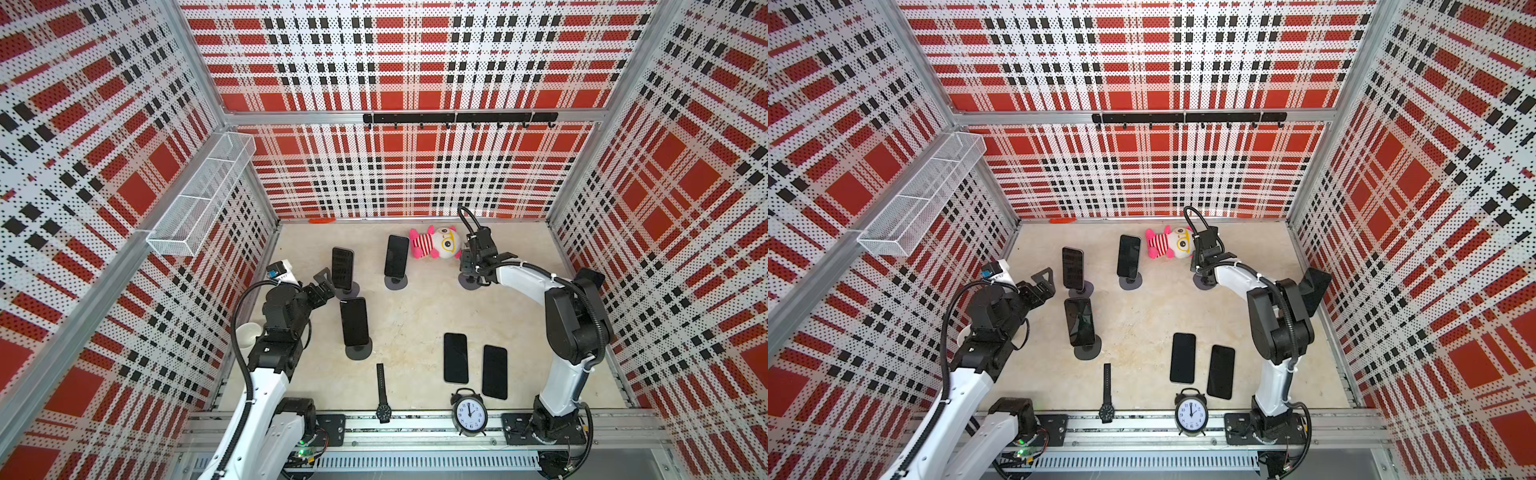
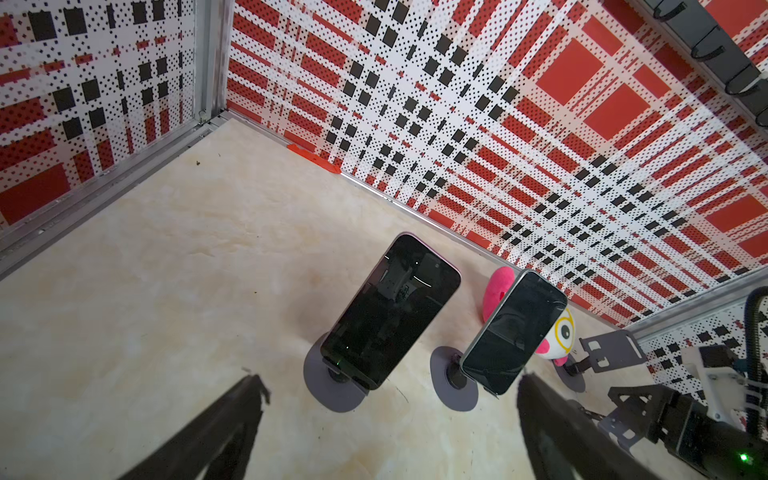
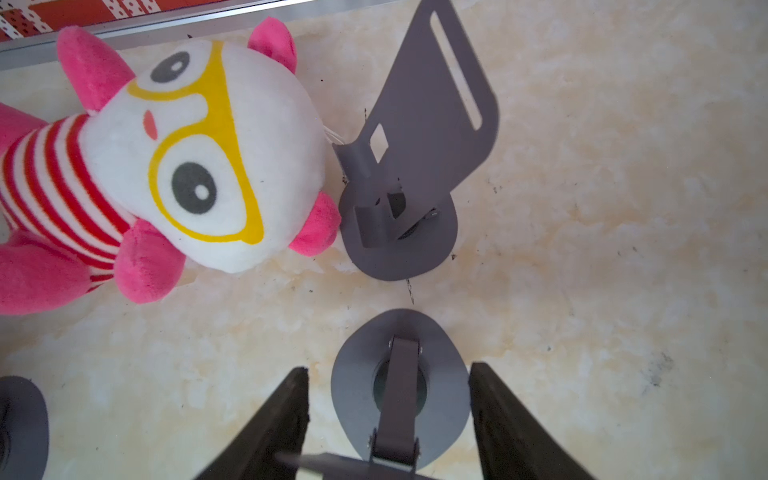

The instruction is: Remove the phone from the phone stand

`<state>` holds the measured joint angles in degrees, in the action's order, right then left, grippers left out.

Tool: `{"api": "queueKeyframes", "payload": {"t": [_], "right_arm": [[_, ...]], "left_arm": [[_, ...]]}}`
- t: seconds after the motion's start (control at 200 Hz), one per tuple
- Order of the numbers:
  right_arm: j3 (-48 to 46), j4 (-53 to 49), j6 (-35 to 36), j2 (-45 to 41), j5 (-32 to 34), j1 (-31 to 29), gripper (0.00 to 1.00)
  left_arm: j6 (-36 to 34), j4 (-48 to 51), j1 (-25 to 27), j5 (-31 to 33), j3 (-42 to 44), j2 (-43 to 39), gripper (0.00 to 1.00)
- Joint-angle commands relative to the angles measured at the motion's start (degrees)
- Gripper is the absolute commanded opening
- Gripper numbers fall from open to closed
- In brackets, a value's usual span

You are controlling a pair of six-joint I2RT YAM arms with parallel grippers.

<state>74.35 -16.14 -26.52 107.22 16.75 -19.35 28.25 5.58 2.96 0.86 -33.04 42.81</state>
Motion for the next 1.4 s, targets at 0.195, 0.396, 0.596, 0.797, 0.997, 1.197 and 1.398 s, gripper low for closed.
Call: {"api": "queueKeyframes", "payload": {"t": [0.195,0.396,0.596,0.797,0.997,1.197,1.398], "right_arm": [[0.72,-0.34,0.86,-1.06,0.72,0.11,0.76],[0.65,-1.38,0.98,-4.91,0.12,0.11,0.87],[-5.53,2.90,1.85,-12.18,0.07,0.17,0.94],[-9.19,1.98,2.86,-18.94,0.01,0.16,0.94],[-10.60,0.46,2.55,-22.96,-4.57,0.06,0.93],[-10.71,1.69,-0.28,-25.93,-8.35,-3.23,0.93],[-10.55,3.86,2.73,-26.47,-6.65,-7.50,0.94]], "left_arm": [[-0.17,-0.80,-0.68,0.10,0.68,-0.27,0.98],[-0.22,-0.83,-0.77,-0.06,0.63,-0.39,0.98],[-0.16,0.60,-0.59,-0.73,0.39,-1.11,0.98],[-2.74,9.65,-0.49,0.21,-4.60,-1.57,0.98],[-2.23,16.32,0.02,-1.29,-7.56,-1.09,0.98],[1.04,16.62,0.74,-3.29,-8.48,-0.65,0.98],[0.78,19.09,6.57,2.01,-10.91,1.69,0.98]]}}
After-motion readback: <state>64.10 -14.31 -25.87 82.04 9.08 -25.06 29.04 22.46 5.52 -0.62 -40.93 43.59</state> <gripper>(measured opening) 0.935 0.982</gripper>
